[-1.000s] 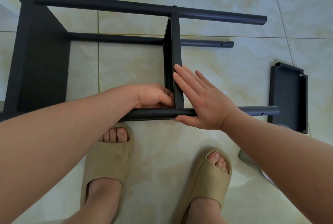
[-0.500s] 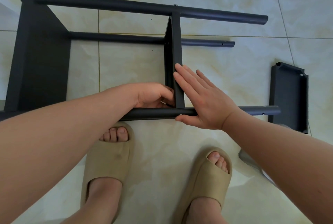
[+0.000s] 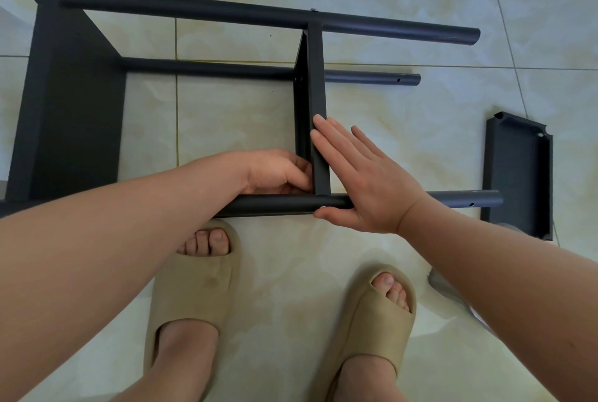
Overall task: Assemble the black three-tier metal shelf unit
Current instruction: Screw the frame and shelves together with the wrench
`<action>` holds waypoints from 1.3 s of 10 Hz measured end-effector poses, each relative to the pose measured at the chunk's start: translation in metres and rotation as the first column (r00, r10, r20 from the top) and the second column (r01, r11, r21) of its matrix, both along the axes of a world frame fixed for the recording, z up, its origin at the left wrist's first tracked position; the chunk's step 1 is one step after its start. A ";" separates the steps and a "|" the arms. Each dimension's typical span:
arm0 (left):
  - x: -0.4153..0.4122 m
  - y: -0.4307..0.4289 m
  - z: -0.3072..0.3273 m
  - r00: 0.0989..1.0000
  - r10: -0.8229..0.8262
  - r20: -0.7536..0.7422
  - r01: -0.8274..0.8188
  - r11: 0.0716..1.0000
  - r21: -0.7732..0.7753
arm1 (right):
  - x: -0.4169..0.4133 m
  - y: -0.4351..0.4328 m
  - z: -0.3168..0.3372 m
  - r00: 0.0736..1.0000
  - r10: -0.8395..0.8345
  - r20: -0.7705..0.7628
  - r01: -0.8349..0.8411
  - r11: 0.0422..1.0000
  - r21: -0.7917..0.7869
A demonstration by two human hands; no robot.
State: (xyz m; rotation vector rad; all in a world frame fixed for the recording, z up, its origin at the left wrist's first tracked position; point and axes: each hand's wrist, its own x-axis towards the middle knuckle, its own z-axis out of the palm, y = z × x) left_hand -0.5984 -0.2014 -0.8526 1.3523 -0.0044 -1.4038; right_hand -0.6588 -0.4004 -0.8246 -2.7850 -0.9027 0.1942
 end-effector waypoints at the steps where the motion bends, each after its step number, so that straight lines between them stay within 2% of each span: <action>1: 0.000 0.000 0.003 1.000 -0.006 -0.021 0.005 0.999 -0.048 | 0.000 0.000 0.000 1.000 0.002 0.005 -0.002 1.000 0.003; 2: 0.001 0.000 0.003 0.999 -0.019 -0.037 0.016 0.998 -0.059 | 0.000 0.001 0.000 1.000 0.002 0.006 -0.002 1.000 -0.002; 3: 0.000 -0.001 0.000 0.993 0.002 -0.115 -0.008 0.998 -0.058 | 0.000 0.000 0.000 1.000 0.000 0.004 0.000 1.000 -0.006; 5: -0.001 0.000 -0.002 0.999 -0.032 0.026 0.031 0.999 0.019 | 0.000 0.000 0.000 1.000 0.000 0.013 0.000 1.000 -0.001; 8: 0.000 0.001 0.001 1.000 0.000 -0.020 -0.001 0.998 -0.057 | 0.000 0.000 0.000 1.000 0.001 0.011 -0.001 1.000 -0.001; 10: 0.002 0.000 -0.002 0.992 0.041 -0.116 -0.051 0.995 -0.087 | 0.000 0.000 0.000 1.000 0.000 0.010 0.000 1.000 -0.006; 12: -0.001 0.000 0.000 0.999 -0.038 0.032 0.036 0.998 0.046 | 0.001 0.000 0.000 1.000 0.002 0.009 -0.002 1.000 -0.009; 13: 0.000 0.002 -0.003 1.000 -0.023 -0.009 0.023 0.999 0.022 | 0.000 0.000 0.000 1.000 0.001 0.013 -0.001 1.000 0.001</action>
